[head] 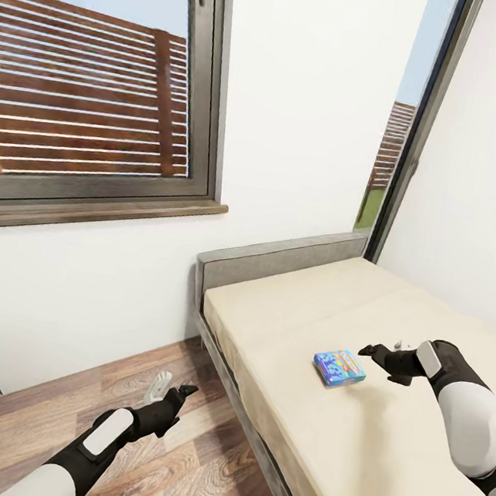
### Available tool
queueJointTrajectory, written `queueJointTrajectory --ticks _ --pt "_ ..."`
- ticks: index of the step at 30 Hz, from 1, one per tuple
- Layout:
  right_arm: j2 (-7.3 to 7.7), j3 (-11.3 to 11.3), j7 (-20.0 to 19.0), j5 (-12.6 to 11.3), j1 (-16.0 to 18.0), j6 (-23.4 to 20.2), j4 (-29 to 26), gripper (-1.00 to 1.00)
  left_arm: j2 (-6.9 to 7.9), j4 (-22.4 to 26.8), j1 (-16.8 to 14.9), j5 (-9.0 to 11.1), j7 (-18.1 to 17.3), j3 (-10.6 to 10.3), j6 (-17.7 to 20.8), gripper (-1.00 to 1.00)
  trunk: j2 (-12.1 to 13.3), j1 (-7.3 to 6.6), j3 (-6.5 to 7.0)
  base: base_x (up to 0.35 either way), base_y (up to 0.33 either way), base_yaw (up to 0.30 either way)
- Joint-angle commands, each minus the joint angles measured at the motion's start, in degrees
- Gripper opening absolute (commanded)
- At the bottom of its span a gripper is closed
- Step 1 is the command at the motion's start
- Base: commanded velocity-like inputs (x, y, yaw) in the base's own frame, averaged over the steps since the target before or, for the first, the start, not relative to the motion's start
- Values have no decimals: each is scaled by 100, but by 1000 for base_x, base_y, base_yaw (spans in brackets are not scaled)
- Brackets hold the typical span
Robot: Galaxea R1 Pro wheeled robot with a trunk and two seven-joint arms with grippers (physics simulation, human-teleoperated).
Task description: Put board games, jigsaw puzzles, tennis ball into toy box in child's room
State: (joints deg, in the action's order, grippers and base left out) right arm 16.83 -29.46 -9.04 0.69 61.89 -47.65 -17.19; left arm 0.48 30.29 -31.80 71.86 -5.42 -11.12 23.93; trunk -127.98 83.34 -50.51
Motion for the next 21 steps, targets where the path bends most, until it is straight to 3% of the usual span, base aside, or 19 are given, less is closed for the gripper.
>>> queueJointTrajectory --ticks 1,15,21 --pt "2 -23 -13 10 4 -25 -7 100 5 -2 -3 14 -17 -22 4 100 -2 -1 -6 0 0 0" --pt "33 -22 -375 10 -12 -27 -12 100 11 -3 -2 15 -36 -18 11 100 -2 -1 -6 0 0 0" --pt "43 -18 -570 10 -23 -25 -12 100 7 -5 -2 13 -38 -20 13 100 -243 131 -113 0 0 0"
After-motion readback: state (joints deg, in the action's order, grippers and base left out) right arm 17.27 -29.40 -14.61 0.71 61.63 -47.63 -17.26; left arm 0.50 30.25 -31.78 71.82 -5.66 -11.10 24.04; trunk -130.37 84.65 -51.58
